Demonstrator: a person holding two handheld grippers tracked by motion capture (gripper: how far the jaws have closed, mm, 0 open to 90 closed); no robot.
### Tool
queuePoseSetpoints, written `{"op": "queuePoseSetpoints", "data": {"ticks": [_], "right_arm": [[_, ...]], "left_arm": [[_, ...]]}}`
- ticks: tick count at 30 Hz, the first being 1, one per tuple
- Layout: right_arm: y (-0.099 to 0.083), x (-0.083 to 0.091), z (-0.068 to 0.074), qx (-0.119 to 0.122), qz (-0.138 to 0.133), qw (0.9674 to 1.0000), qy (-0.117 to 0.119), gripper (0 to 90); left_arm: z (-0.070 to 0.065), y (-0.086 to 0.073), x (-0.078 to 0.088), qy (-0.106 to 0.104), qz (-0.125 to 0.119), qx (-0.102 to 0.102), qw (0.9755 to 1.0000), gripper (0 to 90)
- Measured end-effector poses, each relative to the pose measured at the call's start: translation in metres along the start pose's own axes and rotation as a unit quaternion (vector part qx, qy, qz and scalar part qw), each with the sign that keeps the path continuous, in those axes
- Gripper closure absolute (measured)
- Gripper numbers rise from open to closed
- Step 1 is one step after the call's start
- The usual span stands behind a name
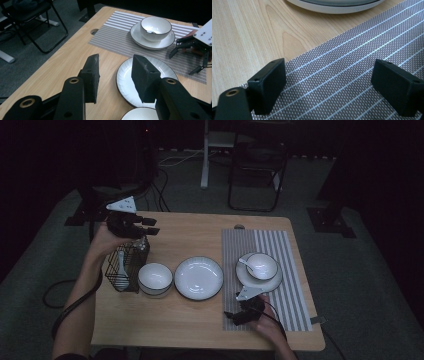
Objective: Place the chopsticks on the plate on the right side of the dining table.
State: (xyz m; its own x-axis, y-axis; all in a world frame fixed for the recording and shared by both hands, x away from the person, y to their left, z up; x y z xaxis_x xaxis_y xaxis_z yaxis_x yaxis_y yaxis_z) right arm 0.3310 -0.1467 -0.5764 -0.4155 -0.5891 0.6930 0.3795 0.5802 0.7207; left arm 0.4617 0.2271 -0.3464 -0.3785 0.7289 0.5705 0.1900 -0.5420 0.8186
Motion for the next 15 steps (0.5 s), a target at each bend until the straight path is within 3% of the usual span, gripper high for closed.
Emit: {"op": "queuePoseSetpoints", "data": {"ticks": [15], "right_arm": [[0.000,0.000,0.000,0.000,0.000,1.0000,0.000,12.5]], "left_arm": [[0.000,-0.020,0.005,0.006,0.006,0.014,0.9999,60.4]]}}
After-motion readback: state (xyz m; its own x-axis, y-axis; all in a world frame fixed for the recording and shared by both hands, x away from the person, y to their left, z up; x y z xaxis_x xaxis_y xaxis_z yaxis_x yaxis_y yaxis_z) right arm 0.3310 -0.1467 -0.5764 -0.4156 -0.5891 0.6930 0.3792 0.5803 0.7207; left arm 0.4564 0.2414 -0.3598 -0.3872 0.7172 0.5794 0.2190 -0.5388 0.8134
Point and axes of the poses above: each handheld gripper's, and its own axes: x roughly backward along the jaws, y roughly out of its top, z roughly to its left, the point moved 4 cm from there along -x, roughly forward along the jaws, and after that the axes turned 1 degree about -y, right-handed, at the moved point
